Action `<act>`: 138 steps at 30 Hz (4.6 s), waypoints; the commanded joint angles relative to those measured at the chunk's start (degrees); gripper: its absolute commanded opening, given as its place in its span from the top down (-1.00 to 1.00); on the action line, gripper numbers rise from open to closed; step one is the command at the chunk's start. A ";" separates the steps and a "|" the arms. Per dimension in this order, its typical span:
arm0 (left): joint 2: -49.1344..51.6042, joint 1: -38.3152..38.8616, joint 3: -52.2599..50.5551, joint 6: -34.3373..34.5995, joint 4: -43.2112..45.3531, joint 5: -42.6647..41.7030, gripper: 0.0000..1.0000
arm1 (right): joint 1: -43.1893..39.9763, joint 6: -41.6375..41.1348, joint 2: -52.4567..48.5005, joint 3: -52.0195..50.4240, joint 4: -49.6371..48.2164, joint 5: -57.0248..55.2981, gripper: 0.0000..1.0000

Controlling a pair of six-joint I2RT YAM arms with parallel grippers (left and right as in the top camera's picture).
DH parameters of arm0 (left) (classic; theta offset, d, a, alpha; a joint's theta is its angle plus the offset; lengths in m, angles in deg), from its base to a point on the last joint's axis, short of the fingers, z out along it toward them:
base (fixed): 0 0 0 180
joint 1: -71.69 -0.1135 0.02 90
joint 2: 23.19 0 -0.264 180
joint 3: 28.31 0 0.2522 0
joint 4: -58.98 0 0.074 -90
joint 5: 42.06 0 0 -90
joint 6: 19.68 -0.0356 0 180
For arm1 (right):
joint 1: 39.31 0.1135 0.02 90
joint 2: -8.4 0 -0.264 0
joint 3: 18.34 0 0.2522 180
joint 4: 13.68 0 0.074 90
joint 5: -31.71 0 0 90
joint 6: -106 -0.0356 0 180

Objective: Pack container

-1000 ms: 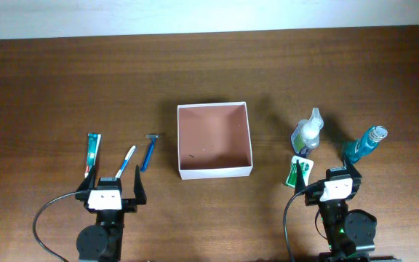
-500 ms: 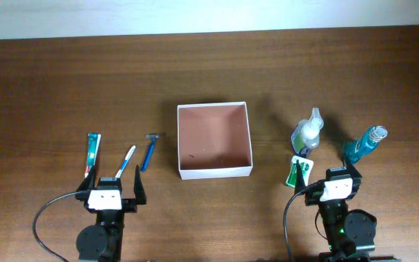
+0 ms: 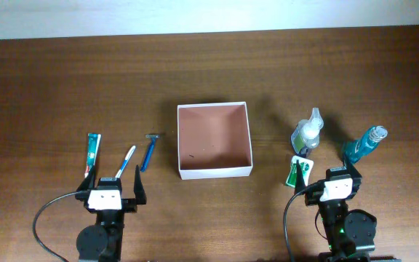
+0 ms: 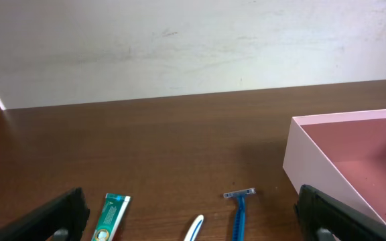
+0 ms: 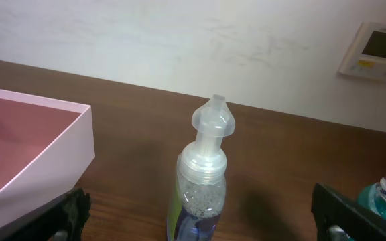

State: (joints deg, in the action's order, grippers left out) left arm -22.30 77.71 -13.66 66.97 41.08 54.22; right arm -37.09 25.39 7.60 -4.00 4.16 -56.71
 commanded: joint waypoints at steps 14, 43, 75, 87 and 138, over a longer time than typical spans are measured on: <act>-0.59 -0.17 -0.37 0.55 0.09 0.20 -0.99 | -0.37 -0.26 0.59 -0.26 0.24 0.20 -0.97; 25.40 -0.17 34.23 6.62 -21.05 -0.87 -0.99 | -0.37 -17.14 -35.74 43.50 31.95 0.87 -0.96; 60.19 -0.17 64.70 6.58 -52.15 -8.02 -0.99 | -2.29 -6.91 -104.50 91.60 68.13 0.83 -0.97; 60.19 -0.17 64.70 6.58 -52.15 -8.02 -0.99 | -2.29 -5.11 -106.95 88.48 65.66 1.46 -0.97; 60.19 -0.17 64.70 6.58 -52.15 -8.02 -0.99 | -2.29 -5.14 -107.36 87.32 66.64 1.44 0.31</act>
State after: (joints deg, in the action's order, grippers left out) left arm 37.80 77.67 49.66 73.17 -11.14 46.83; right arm -39.19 20.50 -99.26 83.99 70.73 -55.37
